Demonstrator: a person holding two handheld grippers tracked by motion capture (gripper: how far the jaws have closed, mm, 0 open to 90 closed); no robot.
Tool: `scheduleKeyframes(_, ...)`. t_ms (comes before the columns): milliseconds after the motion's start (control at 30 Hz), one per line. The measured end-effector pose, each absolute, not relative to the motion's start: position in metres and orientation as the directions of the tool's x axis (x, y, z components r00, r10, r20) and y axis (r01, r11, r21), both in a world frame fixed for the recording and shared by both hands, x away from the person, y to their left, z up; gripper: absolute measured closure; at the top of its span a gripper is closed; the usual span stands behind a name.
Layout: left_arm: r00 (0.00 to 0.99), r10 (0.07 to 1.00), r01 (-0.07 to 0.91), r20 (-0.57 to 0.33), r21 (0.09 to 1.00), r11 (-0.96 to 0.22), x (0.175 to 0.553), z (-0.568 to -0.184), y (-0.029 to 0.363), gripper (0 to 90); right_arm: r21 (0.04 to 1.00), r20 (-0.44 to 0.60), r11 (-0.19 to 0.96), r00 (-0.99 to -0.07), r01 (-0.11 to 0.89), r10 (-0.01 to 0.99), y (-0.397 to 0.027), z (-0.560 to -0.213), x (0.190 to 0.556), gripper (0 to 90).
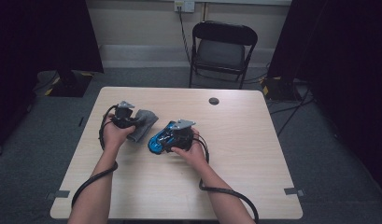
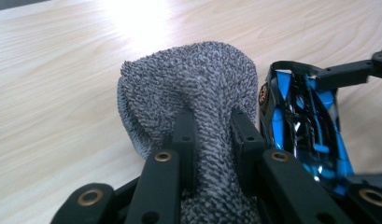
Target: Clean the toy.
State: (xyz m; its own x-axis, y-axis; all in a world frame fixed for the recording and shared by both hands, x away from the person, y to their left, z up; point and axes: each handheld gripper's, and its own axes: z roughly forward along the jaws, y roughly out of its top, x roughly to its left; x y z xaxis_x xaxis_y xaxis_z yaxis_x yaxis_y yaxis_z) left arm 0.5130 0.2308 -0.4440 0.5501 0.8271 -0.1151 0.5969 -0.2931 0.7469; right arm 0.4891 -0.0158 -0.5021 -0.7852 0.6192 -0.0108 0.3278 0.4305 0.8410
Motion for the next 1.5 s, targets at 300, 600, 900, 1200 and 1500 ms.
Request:
scheduleKeyframes(300,0.542,0.834,0.612,-0.103,0.728,-0.308,0.534,-0.465,0.205,75.6,0.841,-0.011,0.431,-0.785,0.328,0.619,-0.016,-0.502,0.489,8.3)
scheduleKeyframes(600,0.583,0.809,0.600,-0.068,0.708,-0.373,0.544,-0.481,0.175,72.2,0.840,-0.012,0.432,-0.786,0.327,0.618,-0.016,-0.502,0.489,8.3)
scheduleKeyframes(900,0.567,0.818,0.611,-0.102,0.718,-0.334,0.547,-0.488,0.170,73.0,0.840,-0.012,0.432,-0.785,0.327,0.619,-0.016,-0.502,0.489,8.3)
scheduleKeyframes(1200,0.605,0.789,0.591,-0.105,0.723,-0.357,0.543,-0.488,0.174,75.0,0.840,-0.011,0.431,-0.785,0.328,0.619,-0.016,-0.502,0.489,8.3)
scheduleKeyframes(1500,0.635,0.767,0.569,-0.089,0.725,-0.388,0.534,-0.486,0.182,75.6,0.841,-0.010,0.431,-0.786,0.328,0.618,-0.016,-0.502,0.489,8.3)
